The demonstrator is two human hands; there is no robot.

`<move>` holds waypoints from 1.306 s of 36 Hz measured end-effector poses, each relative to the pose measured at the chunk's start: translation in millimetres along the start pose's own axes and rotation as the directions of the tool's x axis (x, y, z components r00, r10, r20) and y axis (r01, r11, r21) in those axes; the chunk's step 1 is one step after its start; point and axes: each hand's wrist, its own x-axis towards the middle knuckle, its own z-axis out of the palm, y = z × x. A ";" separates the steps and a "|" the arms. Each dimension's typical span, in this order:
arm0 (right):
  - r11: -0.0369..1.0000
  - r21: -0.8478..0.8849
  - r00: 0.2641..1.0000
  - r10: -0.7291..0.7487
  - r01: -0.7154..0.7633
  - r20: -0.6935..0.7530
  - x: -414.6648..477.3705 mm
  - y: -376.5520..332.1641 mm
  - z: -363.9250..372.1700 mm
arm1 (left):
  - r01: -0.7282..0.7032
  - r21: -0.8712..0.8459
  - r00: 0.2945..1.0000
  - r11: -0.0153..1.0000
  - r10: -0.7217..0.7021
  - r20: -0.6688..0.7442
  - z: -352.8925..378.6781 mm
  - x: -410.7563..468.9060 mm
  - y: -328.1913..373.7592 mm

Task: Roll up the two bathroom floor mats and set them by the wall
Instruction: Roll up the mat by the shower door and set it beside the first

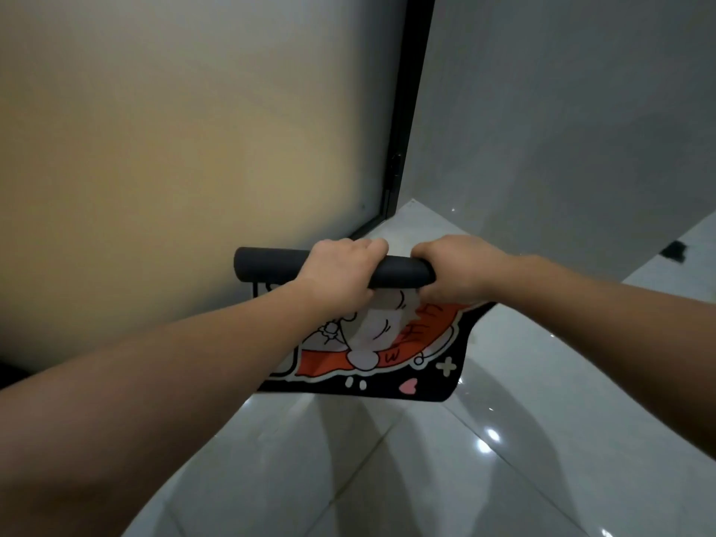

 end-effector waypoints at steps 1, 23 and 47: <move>0.998 -0.058 0.999 -0.012 0.010 -0.032 -1.2 -0.1 1.7 | -0.010 -0.021 1.000 1.000 0.010 0.025 0.3 0.8 -0.7; 0.966 -0.254 0.985 -0.097 0.058 -0.145 -7.2 3.9 5.0 | -0.019 -0.197 0.994 0.980 0.041 0.105 -1.1 2.1 -0.9; 0.840 -0.512 0.866 -0.380 0.178 -0.324 -2.2 7.1 24.7 | 0.136 -0.358 0.923 0.924 0.013 0.384 1.5 -2.6 -12.9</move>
